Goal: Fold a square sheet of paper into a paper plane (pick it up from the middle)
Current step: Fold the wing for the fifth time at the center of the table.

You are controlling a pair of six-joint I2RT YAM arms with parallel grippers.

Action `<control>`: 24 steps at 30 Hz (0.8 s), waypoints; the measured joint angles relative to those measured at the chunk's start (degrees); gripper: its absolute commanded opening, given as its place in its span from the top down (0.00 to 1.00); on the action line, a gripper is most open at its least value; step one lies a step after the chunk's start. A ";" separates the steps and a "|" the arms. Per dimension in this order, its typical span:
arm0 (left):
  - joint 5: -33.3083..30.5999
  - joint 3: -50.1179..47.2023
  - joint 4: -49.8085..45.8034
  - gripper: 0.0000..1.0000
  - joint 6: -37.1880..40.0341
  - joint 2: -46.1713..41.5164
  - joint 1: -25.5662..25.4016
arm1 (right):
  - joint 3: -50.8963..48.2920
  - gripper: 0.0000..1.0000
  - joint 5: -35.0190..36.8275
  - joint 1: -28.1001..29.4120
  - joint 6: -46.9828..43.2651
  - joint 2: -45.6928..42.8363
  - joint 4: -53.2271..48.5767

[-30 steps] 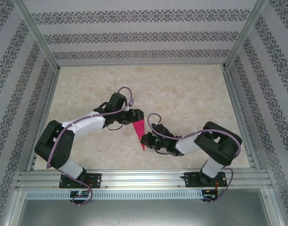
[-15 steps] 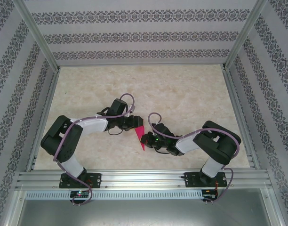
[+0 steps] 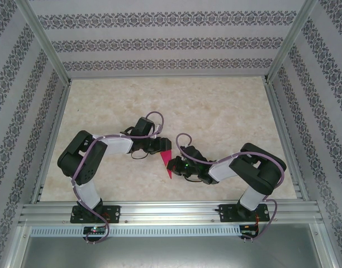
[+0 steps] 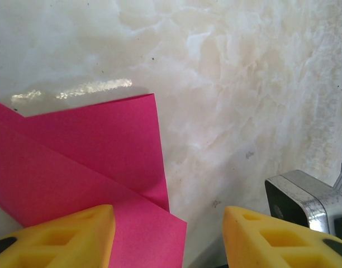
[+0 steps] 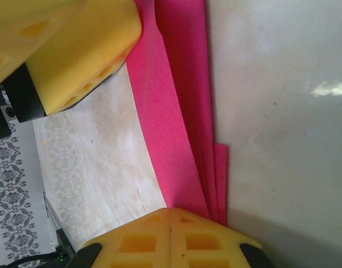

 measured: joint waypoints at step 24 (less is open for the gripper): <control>4.48 5.77 -1.53 0.45 5.84 5.05 6.67 | 1.51 1.00 -0.44 -0.04 -2.80 -0.48 -4.04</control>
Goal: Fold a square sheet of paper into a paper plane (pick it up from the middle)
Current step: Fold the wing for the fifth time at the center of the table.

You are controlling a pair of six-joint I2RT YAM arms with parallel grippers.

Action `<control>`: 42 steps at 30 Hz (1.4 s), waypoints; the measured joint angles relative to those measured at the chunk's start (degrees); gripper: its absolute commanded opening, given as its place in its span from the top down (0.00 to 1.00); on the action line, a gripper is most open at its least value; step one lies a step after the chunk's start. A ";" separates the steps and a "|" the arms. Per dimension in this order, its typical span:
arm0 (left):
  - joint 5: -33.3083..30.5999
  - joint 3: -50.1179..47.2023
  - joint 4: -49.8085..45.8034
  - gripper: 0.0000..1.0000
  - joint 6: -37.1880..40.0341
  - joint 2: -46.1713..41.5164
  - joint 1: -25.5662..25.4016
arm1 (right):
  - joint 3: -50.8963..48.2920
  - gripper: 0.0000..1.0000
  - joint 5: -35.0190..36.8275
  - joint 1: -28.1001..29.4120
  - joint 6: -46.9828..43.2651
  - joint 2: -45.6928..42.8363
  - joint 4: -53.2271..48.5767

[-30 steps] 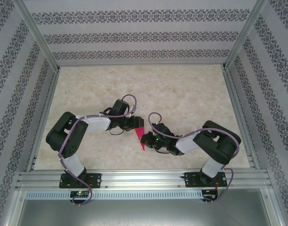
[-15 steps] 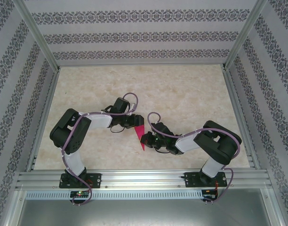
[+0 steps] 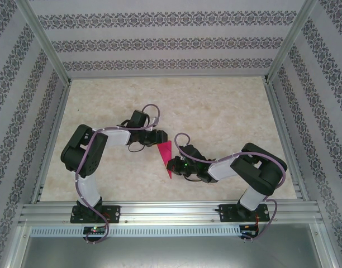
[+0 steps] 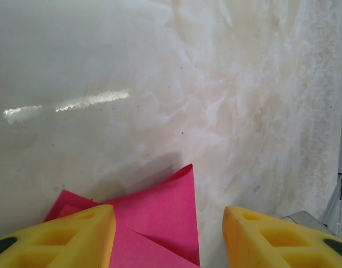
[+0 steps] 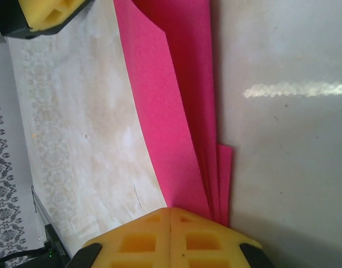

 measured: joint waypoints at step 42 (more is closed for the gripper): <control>4.42 -2.75 -3.67 0.64 1.07 -2.99 -2.05 | 1.53 1.00 -5.27 -2.54 -1.57 -0.20 -2.78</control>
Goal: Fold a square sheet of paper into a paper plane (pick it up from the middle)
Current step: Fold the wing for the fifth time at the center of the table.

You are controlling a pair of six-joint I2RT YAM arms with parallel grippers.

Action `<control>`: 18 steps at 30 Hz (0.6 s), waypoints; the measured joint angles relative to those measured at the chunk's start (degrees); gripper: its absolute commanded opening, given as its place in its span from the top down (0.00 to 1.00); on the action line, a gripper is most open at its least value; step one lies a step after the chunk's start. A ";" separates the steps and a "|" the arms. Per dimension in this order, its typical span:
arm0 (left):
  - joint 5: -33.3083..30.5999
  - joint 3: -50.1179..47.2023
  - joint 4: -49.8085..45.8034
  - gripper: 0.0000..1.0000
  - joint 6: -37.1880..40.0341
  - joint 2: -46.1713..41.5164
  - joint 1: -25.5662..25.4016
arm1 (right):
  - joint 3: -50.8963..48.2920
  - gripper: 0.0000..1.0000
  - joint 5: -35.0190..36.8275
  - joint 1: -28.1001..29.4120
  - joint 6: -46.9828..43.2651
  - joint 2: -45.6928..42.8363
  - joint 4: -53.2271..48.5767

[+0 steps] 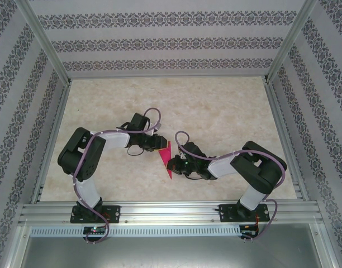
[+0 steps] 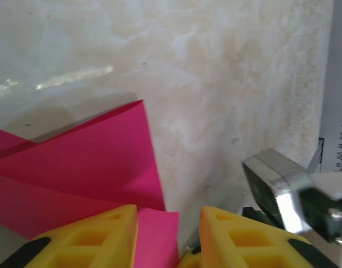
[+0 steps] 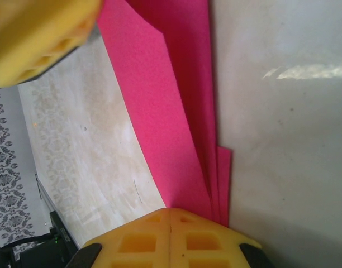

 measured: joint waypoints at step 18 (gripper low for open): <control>-1.84 0.02 0.02 0.64 1.64 1.81 0.04 | 11.26 0.99 2.78 -0.02 -4.31 -1.20 -12.24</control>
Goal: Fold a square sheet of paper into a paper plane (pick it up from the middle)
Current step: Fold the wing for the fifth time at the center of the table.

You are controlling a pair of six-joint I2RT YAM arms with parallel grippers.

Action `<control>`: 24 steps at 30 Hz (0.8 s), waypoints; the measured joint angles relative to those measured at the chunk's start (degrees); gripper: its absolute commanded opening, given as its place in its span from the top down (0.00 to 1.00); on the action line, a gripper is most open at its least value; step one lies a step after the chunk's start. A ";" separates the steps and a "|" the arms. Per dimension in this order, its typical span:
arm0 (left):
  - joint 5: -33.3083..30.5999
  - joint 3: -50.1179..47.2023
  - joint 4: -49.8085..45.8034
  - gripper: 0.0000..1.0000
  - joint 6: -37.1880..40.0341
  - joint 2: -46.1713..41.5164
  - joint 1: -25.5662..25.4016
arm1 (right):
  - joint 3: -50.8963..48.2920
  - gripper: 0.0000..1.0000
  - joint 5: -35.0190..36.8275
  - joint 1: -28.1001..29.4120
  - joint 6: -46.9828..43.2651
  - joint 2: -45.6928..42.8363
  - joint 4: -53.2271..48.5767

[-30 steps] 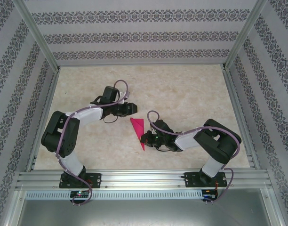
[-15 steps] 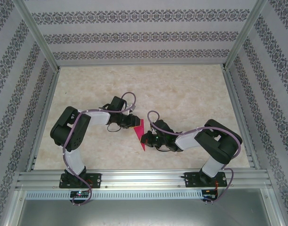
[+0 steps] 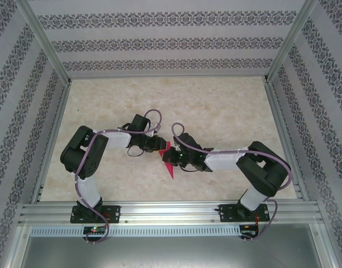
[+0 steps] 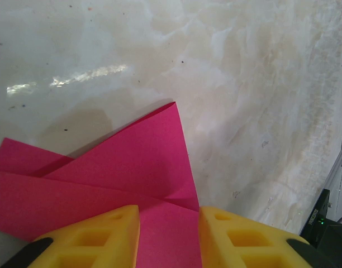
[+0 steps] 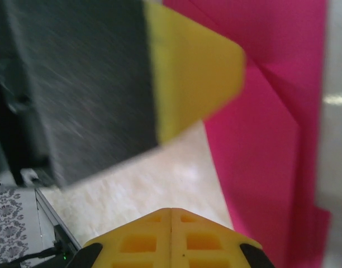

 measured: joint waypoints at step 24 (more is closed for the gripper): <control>-0.09 0.57 -0.68 0.64 -0.13 0.17 -0.20 | 4.11 0.96 0.20 -0.52 0.09 4.76 -1.70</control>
